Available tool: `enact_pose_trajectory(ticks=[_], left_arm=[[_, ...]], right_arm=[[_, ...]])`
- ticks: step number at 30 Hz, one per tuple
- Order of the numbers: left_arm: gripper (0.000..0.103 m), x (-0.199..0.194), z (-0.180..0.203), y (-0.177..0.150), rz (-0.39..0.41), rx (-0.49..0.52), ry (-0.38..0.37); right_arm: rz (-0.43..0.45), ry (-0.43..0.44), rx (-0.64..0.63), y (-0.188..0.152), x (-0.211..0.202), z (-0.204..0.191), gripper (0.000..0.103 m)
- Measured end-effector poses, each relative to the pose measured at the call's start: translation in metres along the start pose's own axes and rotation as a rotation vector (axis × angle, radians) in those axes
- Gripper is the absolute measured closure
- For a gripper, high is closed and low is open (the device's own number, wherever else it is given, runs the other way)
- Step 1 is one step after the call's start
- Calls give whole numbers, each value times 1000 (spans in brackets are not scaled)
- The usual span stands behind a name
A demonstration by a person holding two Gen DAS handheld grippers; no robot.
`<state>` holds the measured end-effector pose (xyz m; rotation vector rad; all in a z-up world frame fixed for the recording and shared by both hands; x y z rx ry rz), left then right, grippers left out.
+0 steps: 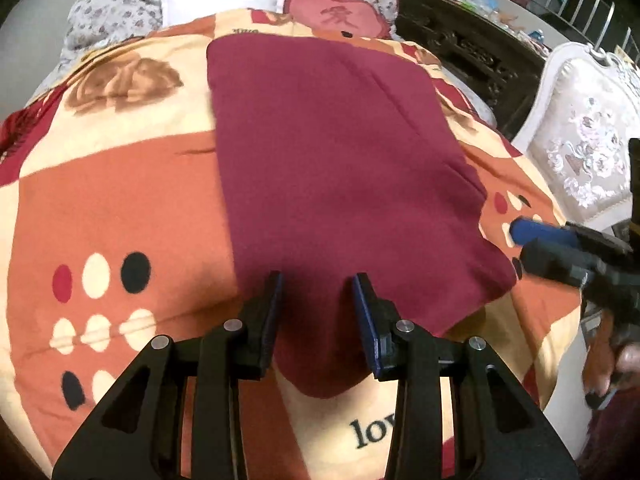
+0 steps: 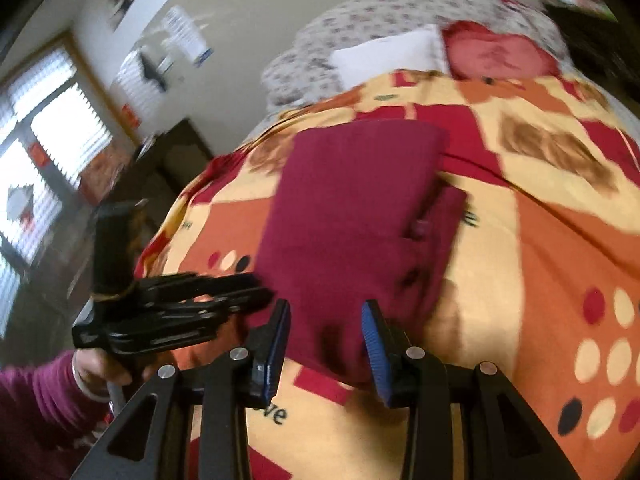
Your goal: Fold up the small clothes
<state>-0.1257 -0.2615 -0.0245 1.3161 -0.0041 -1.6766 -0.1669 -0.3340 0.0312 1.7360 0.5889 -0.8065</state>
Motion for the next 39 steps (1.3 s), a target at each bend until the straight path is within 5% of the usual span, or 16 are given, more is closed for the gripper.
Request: enact_pose_trajectory(ticks=[4,10,18,28,33,39], left_arm=[[68,2,1,0,4,-20,2],[68,6,4,-1,-18,7,22],[68,-1,1,10,-1,-4,29],[67,-1,-4,24,19,-27,-3],[46,-5,-9,39,81,-119,-126],[34,-1,-30,54,126,-198,-173]], right_arm=[[-102,-87,-36,-32,36,3,68],[-99,-100,4,-46,38,14,71],[7,-93,83,-8,1,15,66],[29,-150,124,26,31,20,61],[-7,-192,105,22,58,40,61],[38,-79,194,23,36,49,59]])
Point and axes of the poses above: each gripper's, at about its wrist camera, not at the fingertips, and x roughly the way its jaws point, z to its right, y to its top, the point moved 10 cm from there along x, roughly the way its jaws point, and after that the axes turned 14 degrees about -y, right-handed, at the moved point
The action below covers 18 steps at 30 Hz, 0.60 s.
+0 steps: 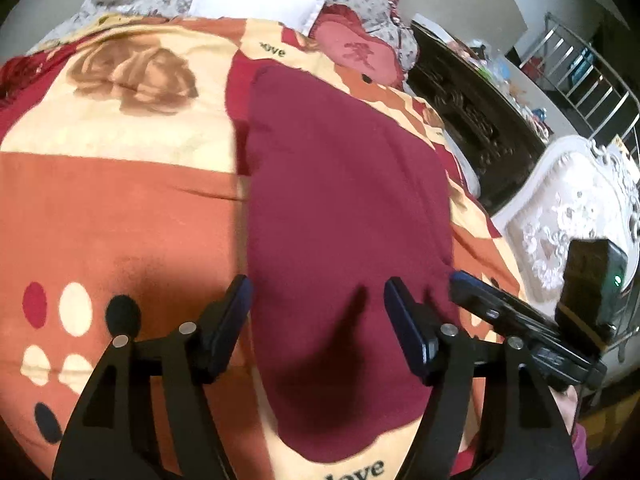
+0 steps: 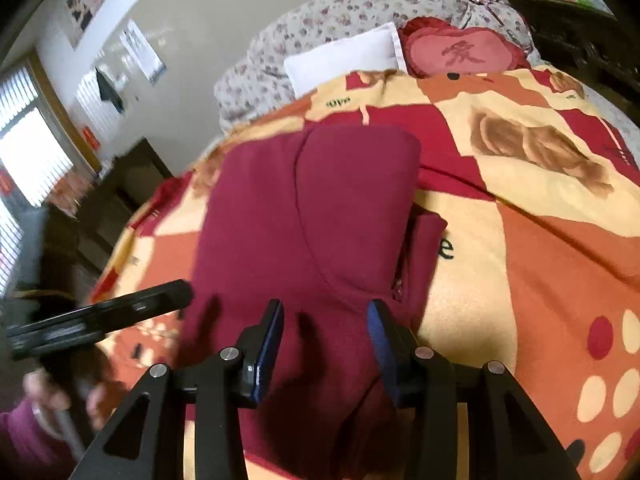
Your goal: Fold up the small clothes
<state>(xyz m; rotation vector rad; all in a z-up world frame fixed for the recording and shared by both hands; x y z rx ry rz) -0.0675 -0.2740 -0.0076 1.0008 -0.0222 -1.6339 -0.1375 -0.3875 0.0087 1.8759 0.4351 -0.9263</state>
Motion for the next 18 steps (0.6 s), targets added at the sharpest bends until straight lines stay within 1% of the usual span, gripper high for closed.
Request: enact_pose_trajectory(ticks=[2,5,6,7,8,9,10,12,13,15,16,17,18], left_arm=[[34,9,-7,1,-7,-42,-39],[34,20,-17,1,-22,-70,-53],[34,24,-17,1,-23,-73,-69],[33,26,-18,1,-22,-73,-79],[30,28,-18,1,-23,-73,-82],[29,31,-18,1,-24,-75,-90],[28,35,-18,2,-26,-77,-102],[27,42,-19,2,-33,-76,-104],[24,46,-20,2,-37,-80,-104],[22,51,-21,2,-42,-101,-121],[22,53,-21,2,-42,-109,-122],[22,53,-21,2,-42,-111,-124],[22,54,-20,3,-42,-108,-128]], right_arm=[[-11,39,33,0,1,4,58],[-15,70,80,3,-1,9,58],[0,54,91,5,-3,12,55],[12,20,92,7,-4,17,37],[30,-30,92,9,-5,25,27],[41,-34,97,10,-5,28,16],[40,-6,107,11,-3,29,15],[-24,24,121,7,14,31,15],[-39,39,125,6,22,31,15],[-69,105,146,2,40,28,15],[-91,128,164,-1,49,28,13],[-74,144,177,0,50,29,12],[-37,181,191,4,47,27,12]])
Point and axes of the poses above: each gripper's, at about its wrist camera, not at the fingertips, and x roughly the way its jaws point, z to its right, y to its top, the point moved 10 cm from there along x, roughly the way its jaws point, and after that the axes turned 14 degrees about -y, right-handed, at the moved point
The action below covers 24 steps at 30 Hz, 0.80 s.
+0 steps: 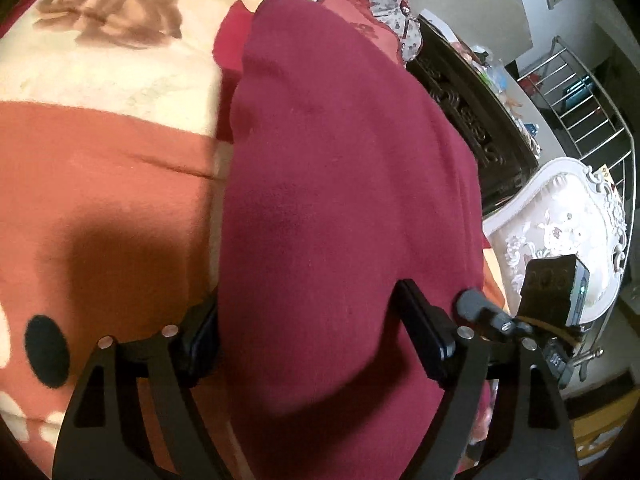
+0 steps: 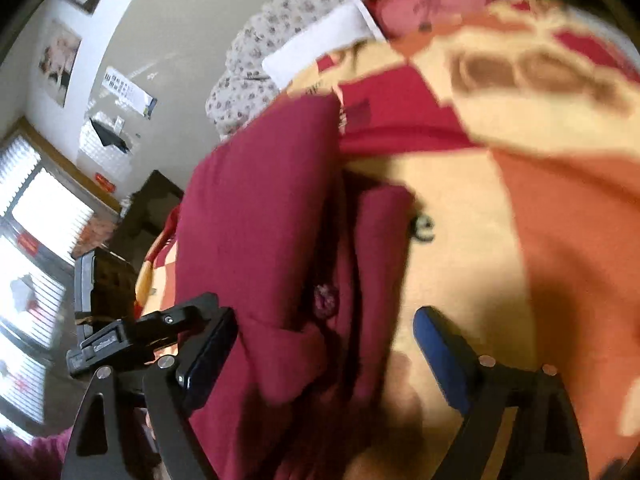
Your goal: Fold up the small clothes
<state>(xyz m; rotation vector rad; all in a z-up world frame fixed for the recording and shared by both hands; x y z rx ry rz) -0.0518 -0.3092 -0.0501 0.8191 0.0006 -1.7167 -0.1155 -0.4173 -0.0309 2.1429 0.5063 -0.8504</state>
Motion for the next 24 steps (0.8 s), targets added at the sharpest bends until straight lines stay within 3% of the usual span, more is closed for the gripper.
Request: enact_pose_trajectory(ticks=[2,5,7,10,15,17,19,21,24], left_arm=[[31,-1,6,-1,-9,20,4],[50,-12,19,-2,-6,73,7],[56,-27,27,-5,-13,74,3],[56,-68,38,-19,-9,98,32],[56,-128,20,-65,-52,62,110],[56,-139,-2,-86,-78,37,167],[54,-141,-23,-102,-104,26,242],[50,-146,-30,-108,-69,-6,244],[50,-158,-23,-104,-37,8,281]], right_arm=[[-48,97,36,-2,1,-12,38],[-46,71,-29,-5,-6,-35,49],[-40,92,-75,-10,-20,-59,50],[-65,144,-114,-26,-41,-94,51],[-182,211,-160,-86,-42,-143,51],[-233,158,-203,-114,-24,-149,51],[-282,32,-236,-138,-2,-139,50],[-282,-11,-262,-143,-1,-134,46],[-205,-99,-360,-129,-24,-141,45]])
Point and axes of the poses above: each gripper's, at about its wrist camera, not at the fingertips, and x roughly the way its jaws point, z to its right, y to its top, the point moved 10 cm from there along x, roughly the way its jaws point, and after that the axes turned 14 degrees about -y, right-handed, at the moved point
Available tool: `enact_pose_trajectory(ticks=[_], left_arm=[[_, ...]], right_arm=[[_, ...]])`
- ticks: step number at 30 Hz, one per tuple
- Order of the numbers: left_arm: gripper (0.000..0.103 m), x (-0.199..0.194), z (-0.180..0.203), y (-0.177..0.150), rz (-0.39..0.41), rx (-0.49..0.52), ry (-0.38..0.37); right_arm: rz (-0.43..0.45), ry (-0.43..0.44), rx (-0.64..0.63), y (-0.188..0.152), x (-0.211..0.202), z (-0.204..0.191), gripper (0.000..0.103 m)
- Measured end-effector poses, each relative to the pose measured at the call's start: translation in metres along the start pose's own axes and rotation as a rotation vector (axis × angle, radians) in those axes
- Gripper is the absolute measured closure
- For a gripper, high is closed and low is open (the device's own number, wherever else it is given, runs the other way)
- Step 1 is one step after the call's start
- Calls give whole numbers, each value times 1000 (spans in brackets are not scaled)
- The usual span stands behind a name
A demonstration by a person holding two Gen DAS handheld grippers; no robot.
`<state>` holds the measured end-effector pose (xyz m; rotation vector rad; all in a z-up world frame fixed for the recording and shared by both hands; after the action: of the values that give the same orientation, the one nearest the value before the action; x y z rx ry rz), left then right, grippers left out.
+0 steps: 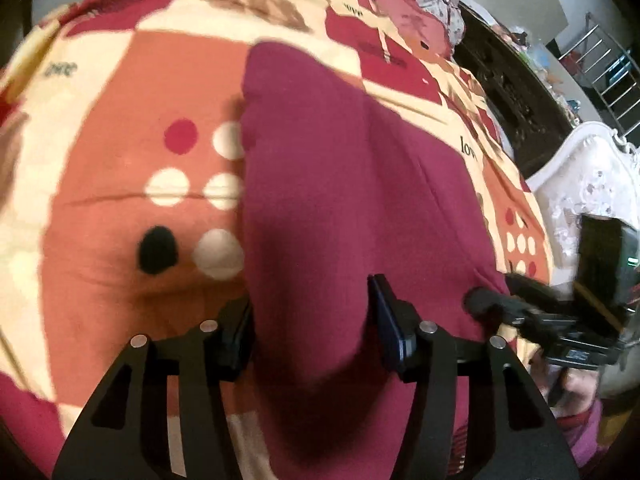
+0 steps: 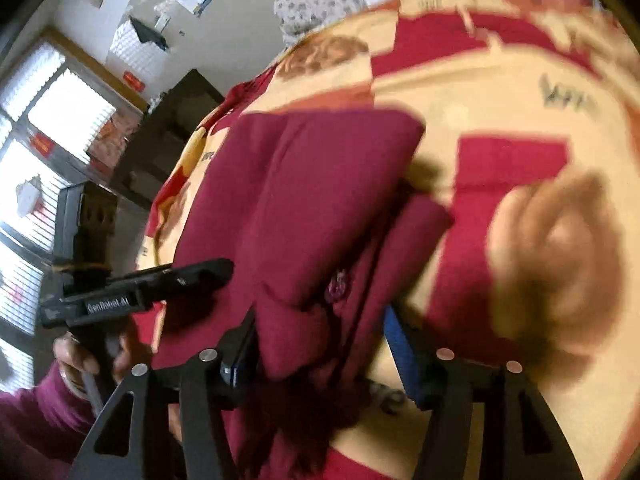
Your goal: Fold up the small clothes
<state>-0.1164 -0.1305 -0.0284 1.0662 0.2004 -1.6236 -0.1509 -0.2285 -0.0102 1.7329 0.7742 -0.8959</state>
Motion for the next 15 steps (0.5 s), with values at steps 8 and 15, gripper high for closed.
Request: enact_pose_trajectory(ticks=[8,15], left_arm=[[50,-37,17,22,151,142,182],[50,-6,0,24,129,134,242]], right_arm=[[138,-58,-182,23,-35,-41,45],[4,-210,-314,-10,34,-36,45]])
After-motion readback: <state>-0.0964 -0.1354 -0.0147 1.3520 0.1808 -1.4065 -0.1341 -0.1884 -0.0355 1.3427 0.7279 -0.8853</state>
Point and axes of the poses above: each gripper's, at about its wrist camera, not at the fingertips, and x roughly the way its jaws point, z to its right, y to its top, the point moved 10 cm from there along x, roughly the way its jaws point, and after that the axes turned 14 degrees about -y, right-handed, at the moved point
